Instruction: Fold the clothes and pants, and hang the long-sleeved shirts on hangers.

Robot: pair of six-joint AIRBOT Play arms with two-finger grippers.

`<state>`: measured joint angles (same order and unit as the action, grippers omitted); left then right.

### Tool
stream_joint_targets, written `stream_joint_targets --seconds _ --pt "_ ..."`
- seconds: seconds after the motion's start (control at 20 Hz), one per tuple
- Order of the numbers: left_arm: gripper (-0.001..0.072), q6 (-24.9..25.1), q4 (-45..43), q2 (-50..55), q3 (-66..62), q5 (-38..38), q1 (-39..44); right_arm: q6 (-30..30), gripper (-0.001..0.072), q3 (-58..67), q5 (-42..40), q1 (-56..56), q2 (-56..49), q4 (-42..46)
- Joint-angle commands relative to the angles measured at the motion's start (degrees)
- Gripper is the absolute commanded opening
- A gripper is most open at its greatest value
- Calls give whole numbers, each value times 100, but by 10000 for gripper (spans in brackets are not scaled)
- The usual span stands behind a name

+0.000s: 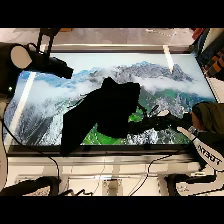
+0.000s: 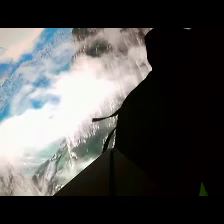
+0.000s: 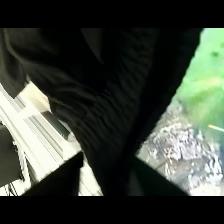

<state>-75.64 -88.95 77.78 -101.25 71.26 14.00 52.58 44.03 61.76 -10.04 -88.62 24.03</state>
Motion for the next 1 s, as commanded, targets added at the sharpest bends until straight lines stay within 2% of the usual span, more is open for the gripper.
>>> stream_joint_targets --seconds 0.0,0.05,0.1,0.15,0.2,0.25,0.35,0.6,0.65,0.7,0.75,0.85,0.95 --pt "12 -223 -212 52 52 815 -420 -111 187 2 -94 0 -2 -118" --pt "11 -317 -205 52 155 1139 -682 -129 186 2 -96 0 -2 -120" --pt "11 -334 -144 48 286 1475 -935 -129 147 2 -87 -2 0 -118" --pt "11 -367 37 39 472 1829 -1231 -131 60 2 -66 -2 0 -116" --pt "12 -372 310 7 699 2098 -1510 -162 19 2 -44 -2 0 -118" --pt "11 -452 658 -85 1032 2227 -1805 -295 19 2 -7 -2 0 -120" --pt "11 -682 1119 -450 1888 2004 -2288 -398 19 2 35 -2 0 -120" --pt "25 -767 1097 -1687 4481 1576 -3032 -411 19 2 -44 0 0 -136" --pt "175 -680 1121 -1853 5012 1585 -3139 -411 19 2 -52 0 0 -136" --pt "484 -667 1123 -1947 5464 1572 -3202 -409 19 2 -50 0 0 -136" --pt "640 -669 1156 -1985 5890 1543 -3252 -409 19 2 -46 0 0 -136" --pt "637 -551 1338 -1985 6559 1432 -3270 -409 19 2 -42 0 0 -136" --pt "575 -262 1801 -1985 7064 1178 -3270 -409 18 2 -44 0 0 -136"
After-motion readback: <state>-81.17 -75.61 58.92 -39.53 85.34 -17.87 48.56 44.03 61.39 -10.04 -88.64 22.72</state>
